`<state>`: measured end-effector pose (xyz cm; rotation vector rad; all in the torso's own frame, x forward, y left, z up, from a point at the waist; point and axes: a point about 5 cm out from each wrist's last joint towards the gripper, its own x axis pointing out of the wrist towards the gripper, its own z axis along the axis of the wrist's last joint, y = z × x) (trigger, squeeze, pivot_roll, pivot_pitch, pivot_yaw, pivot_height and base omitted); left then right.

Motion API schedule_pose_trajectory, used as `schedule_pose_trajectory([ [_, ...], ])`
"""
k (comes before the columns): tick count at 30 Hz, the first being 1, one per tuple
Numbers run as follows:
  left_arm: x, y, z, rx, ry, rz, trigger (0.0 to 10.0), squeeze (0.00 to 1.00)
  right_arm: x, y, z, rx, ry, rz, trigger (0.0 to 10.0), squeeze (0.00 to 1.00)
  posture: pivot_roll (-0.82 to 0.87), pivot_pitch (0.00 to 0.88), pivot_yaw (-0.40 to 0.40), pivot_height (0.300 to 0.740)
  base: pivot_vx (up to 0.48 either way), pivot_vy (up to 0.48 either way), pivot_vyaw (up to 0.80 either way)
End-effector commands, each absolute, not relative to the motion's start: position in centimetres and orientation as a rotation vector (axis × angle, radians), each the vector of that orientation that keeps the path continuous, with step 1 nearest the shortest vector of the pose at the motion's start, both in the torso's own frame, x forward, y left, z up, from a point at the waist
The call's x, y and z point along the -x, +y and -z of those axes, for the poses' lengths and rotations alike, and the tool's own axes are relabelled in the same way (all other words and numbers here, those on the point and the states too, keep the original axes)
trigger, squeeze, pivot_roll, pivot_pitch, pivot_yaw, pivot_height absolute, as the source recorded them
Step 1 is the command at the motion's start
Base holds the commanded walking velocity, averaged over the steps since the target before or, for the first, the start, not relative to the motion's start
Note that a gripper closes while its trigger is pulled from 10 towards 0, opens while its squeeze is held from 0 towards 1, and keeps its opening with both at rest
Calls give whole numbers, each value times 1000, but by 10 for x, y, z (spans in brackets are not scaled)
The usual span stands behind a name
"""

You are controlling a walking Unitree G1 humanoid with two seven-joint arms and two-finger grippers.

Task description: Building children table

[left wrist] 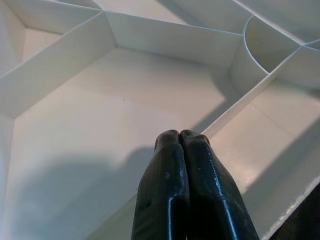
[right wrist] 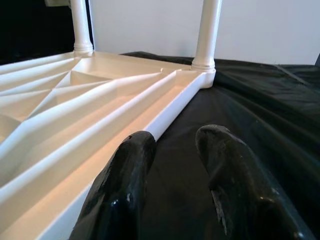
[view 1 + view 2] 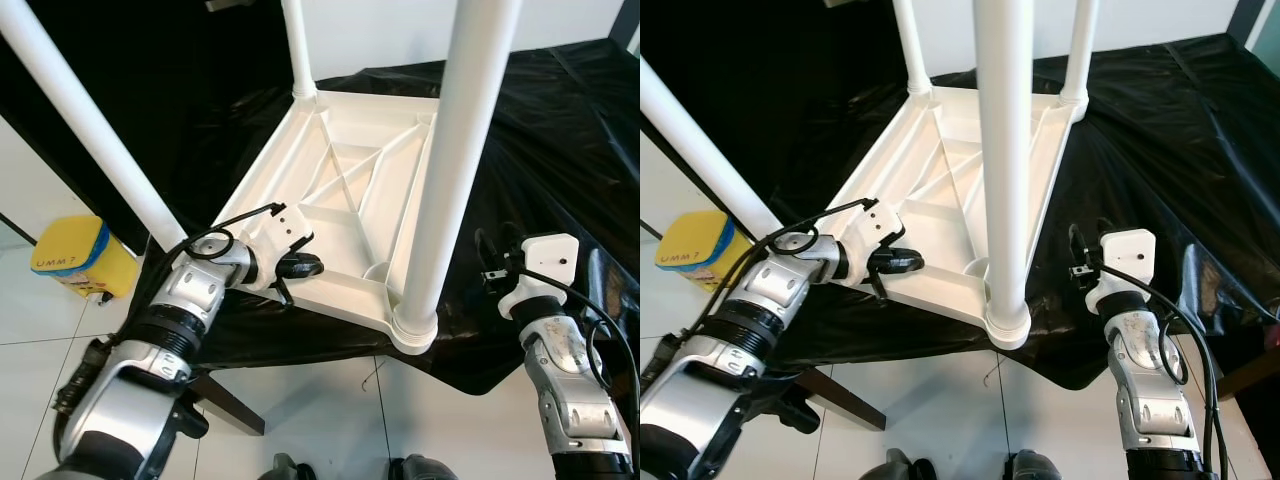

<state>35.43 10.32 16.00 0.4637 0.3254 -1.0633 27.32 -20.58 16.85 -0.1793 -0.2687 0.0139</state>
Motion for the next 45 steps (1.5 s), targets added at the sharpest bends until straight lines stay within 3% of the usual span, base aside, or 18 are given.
schedule_pose_trajectory([
  [1,-354,110,-140,-454,395,959,0,0,-274,-206,-167,171,-267,-8,10000,0,-238,82,86,740,0,0,0],
  [2,-354,110,-140,-454,395,959,0,0,-274,-206,-167,171,-267,-8,10000,0,-238,82,86,740,0,0,0],
  [3,-352,109,-138,-484,401,990,1765,0,-275,-206,-167,171,-269,-9,10000,0,-237,80,85,740,0,0,0],
  [4,-352,109,-138,-484,401,990,1765,0,-275,-206,-167,171,-269,-9,10000,0,-237,80,85,740,0,0,0],
  [5,-350,108,-137,-520,410,1030,10000,0,-276,-205,-167,171,-271,-14,10000,0,-235,76,86,740,0,0,0],
  [6,-350,108,-137,-520,410,1030,10000,0,-276,-205,-167,171,-271,-14,10000,0,-235,76,86,740,0,0,0],
  [7,-351,108,-141,-509,395,1044,10000,1000,-276,-205,-168,172,-273,-15,10000,0,-235,75,87,740,0,0,0],
  [15,-350,106,-161,-395,321,1131,10000,1000,-274,-205,-167,172,-273,-17,10000,0,-241,68,93,740,0,0,0],
  [20,-347,104,-155,-460,357,1158,10000,1000,-274,-205,-166,174,-272,-16,10000,0,-238,67,99,740,0,0,0],
  [22,-347,104,-155,-458,363,1154,10000,949,-274,-205,-166,174,-273,-16,10000,0,-238,67,99,740,0,0,0],
  [24,-348,105,-151,-488,387,1145,10000,0,-274,-205,-166,171,-274,-15,10000,0,-234,69,103,740,0,0,0],
  [30,-350,108,-144,-553,432,1110,10000,0,-274,-203,-165,168,-273,-17,10000,0,-233,72,105,740,0,0,0],
  [45,-373,111,-134,-596,549,802,10000,0,-267,-198,-159,157,-255,-16,10000,0,-224,132,135,740,0,0,0],
])
